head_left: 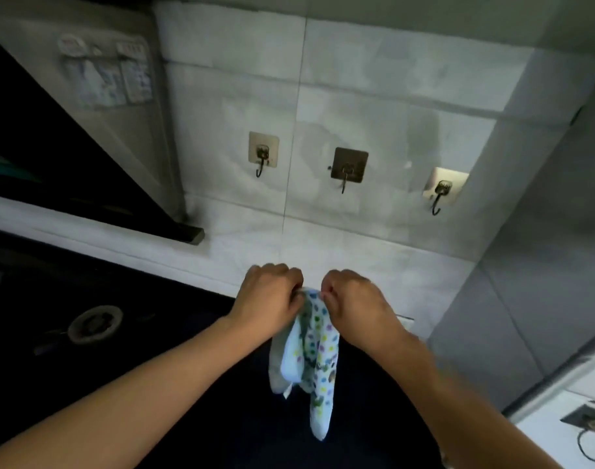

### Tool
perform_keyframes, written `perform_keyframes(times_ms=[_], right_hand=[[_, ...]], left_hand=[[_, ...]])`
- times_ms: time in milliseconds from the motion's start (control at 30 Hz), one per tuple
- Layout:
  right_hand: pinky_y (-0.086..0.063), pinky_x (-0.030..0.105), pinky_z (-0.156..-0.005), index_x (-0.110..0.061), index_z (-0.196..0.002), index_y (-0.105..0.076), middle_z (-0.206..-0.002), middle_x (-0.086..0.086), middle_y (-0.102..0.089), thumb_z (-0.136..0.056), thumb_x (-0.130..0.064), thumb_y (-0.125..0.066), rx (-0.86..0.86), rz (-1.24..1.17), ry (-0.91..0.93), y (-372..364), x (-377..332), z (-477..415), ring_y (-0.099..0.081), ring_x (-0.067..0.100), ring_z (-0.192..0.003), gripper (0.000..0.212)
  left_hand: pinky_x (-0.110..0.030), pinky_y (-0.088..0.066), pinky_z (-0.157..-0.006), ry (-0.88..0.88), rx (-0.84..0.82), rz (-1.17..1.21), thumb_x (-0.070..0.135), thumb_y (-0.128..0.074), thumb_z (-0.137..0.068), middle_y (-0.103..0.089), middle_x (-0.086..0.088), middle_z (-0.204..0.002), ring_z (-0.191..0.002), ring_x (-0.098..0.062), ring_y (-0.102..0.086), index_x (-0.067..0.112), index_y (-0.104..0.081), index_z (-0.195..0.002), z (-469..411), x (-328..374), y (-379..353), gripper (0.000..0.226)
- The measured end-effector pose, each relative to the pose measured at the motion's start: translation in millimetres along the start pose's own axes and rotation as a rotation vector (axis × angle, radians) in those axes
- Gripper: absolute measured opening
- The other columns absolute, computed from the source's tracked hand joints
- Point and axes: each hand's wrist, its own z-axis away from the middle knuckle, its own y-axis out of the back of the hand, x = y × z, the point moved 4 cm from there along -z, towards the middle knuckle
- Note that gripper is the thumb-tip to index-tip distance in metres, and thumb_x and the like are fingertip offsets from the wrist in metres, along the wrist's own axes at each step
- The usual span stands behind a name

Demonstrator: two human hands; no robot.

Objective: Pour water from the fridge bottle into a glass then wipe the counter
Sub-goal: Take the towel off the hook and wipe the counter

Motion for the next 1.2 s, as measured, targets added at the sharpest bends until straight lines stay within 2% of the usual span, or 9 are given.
perform_keyframes(times_ms=[67,200,400,533,733,867,967,1100,1200], right_hand=[[-0.030,0.029,-0.064,-0.009,-0.093,-0.063,-0.088,0.009,-0.062,-0.095,-0.015,-0.057,0.086,0.043,0.000,24.9,6.4,-23.1,-0.059,0.028,-0.080,0.008],[-0.038,0.034,-0.063,-0.010,-0.091,-0.061,-0.090,0.012,-0.063,-0.095,-0.016,-0.056,0.197,0.110,-0.026,64.6,16.6,-67.6,-0.060,0.033,-0.081,0.009],[-0.033,0.032,-0.060,-0.006,-0.092,-0.059,-0.086,0.013,-0.057,-0.099,-0.019,-0.048,0.299,0.148,-0.173,95.8,41.1,-130.7,-0.060,0.037,-0.080,0.019],[-0.036,0.031,-0.064,-0.007,-0.103,-0.062,-0.099,0.016,-0.062,-0.096,-0.016,-0.051,0.312,0.163,-0.242,101.0,59.8,-164.1,-0.063,0.035,-0.089,0.016],[-0.039,0.030,-0.061,-0.011,-0.091,-0.055,-0.098,0.012,-0.061,-0.095,-0.012,-0.052,0.310,0.229,-0.276,88.9,81.0,-202.1,-0.065,0.033,-0.083,0.005],[-0.047,0.034,-0.069,-0.007,-0.115,-0.061,-0.116,0.014,-0.063,-0.094,-0.008,-0.050,0.282,0.277,-0.298,65.1,100.8,-205.6,-0.066,0.034,-0.092,0.023],[-0.049,0.034,-0.073,-0.009,-0.113,-0.066,-0.117,0.012,-0.066,-0.096,-0.011,-0.049,0.233,0.232,-0.291,34.7,111.4,-198.0,-0.067,0.032,-0.094,0.024],[-0.047,0.028,-0.074,-0.013,-0.104,-0.072,-0.104,0.009,-0.072,-0.099,-0.018,-0.051,0.282,0.000,-0.374,14.2,115.3,-187.9,-0.069,0.028,-0.094,0.022],[-0.045,0.026,-0.074,-0.012,-0.101,-0.072,-0.104,0.009,-0.072,-0.101,-0.018,-0.049,0.274,-0.085,-0.433,17.1,119.2,-188.3,-0.069,0.026,-0.095,0.024]], left_hand=[[-0.040,-0.044,-0.073,0.021,0.062,0.014,0.021,-0.064,-0.084,-0.066,-0.010,-0.083,-0.081,-0.034,-0.061,0.011,-0.068,-0.091,-28.5,0.3,13.5,0.014],[-0.040,-0.050,-0.070,0.076,0.145,0.117,0.016,-0.063,-0.086,-0.070,-0.011,-0.088,-0.081,-0.033,-0.064,0.010,-0.067,-0.093,-87.0,-8.7,37.3,0.010],[-0.037,-0.055,-0.072,0.099,0.046,0.274,0.018,-0.061,-0.092,-0.073,-0.005,-0.089,-0.083,-0.022,-0.067,0.019,-0.068,-0.081,-176.0,-22.6,53.0,0.014],[-0.037,-0.056,-0.072,0.058,0.034,0.275,0.016,-0.061,-0.092,-0.075,-0.006,-0.090,-0.084,-0.024,-0.069,0.014,-0.074,-0.081,-216.7,-29.9,53.8,0.017],[-0.037,-0.053,-0.081,0.063,0.015,0.079,0.015,-0.054,-0.097,-0.071,-0.010,-0.102,-0.096,-0.028,-0.067,0.008,-0.072,-0.093,-256.7,-37.3,29.6,0.020],[-0.035,-0.050,-0.090,0.132,-0.083,0.015,0.005,-0.050,-0.099,-0.067,-0.014,-0.117,-0.109,-0.028,-0.064,0.002,-0.069,-0.109,-265.1,-33.4,-3.2,0.022],[-0.034,-0.052,-0.087,0.133,-0.164,0.044,0.007,-0.048,-0.101,-0.067,-0.015,-0.115,-0.105,-0.027,-0.065,0.001,-0.067,-0.109,-254.0,-34.0,-31.3,0.022],[-0.027,-0.045,-0.074,0.148,-0.251,0.190,0.009,-0.051,-0.100,-0.069,-0.016,-0.109,-0.100,-0.028,-0.066,-0.002,-0.069,-0.100,-241.0,-35.4,-52.0,0.021],[-0.026,-0.043,-0.066,0.166,-0.211,0.265,0.009,-0.052,-0.098,-0.070,-0.012,-0.096,-0.089,-0.024,-0.067,0.008,-0.065,-0.076,-238.6,-34.6,-49.4,0.026]])
